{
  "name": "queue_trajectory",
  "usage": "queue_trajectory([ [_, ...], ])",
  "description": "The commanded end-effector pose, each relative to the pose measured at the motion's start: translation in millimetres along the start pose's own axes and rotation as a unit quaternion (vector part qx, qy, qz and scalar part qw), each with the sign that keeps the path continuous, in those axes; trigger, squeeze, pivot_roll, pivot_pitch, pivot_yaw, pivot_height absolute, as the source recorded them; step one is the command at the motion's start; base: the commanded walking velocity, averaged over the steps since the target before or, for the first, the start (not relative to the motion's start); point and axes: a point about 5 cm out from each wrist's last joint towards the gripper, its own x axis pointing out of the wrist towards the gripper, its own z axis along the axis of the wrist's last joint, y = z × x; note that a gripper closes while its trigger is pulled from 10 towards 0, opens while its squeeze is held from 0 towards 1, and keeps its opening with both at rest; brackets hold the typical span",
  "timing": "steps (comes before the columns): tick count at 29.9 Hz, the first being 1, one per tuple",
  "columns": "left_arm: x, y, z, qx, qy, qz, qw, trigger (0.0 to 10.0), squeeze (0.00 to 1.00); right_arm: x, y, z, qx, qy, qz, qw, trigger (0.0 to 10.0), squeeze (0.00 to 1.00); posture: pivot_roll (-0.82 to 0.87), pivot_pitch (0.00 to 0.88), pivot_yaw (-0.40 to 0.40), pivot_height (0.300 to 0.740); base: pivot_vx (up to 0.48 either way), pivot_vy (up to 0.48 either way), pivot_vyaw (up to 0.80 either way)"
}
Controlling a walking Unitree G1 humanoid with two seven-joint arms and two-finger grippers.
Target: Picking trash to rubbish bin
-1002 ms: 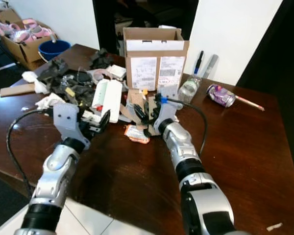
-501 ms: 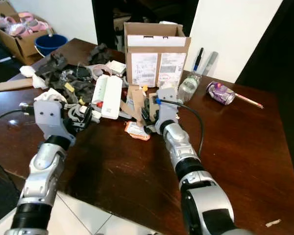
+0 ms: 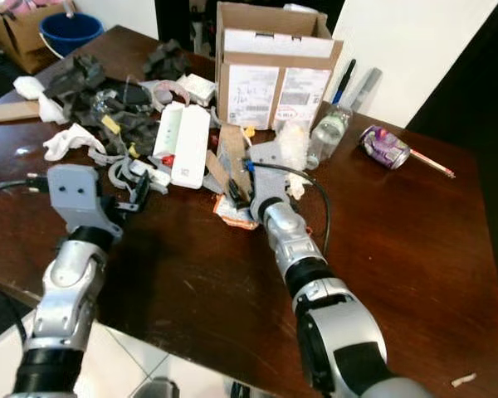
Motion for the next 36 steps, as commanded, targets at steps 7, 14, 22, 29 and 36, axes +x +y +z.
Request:
queue_trajectory([
  [7,-3.8,-6.1,-0.6,0.004,0.008,-0.016,1.000,10.0,0.00,-2.7,-19.0,-3.5,0.027,0.007,-0.027,0.999,10.0,0.00,0.21,0.232,-0.167,0.740,0.000,0.000,0.00],
  [14,0.3,-13.2,0.0,0.000,0.009,-0.031,0.999,10.0,0.00,-6.5,-8.5,-18.3,0.028,0.036,0.016,0.999,10.0,0.00,0.20,0.229,-0.152,0.740,0.000,0.000,0.00],
  [22,2.9,-16.6,2.0,-0.002,0.010,-0.038,0.999,10.0,0.00,-8.6,2.3,-25.6,0.032,0.045,0.042,0.998,6.5,0.00,0.19,0.225,-0.143,0.740,0.000,0.000,0.00],
  [29,4.7,-15.7,3.1,-0.001,0.008,-0.038,0.999,10.0,0.00,-8.1,3.3,-24.0,0.033,0.039,0.049,0.997,0.0,0.00,0.20,0.217,-0.147,0.740,0.000,0.000,0.00],
  [36,6.9,-13.9,5.5,0.000,0.004,-0.034,0.999,10.0,0.00,-6.8,1.0,-18.8,0.054,0.028,0.049,0.997,0.0,0.00,0.20,0.208,-0.150,0.740,0.000,0.000,0.00],
])
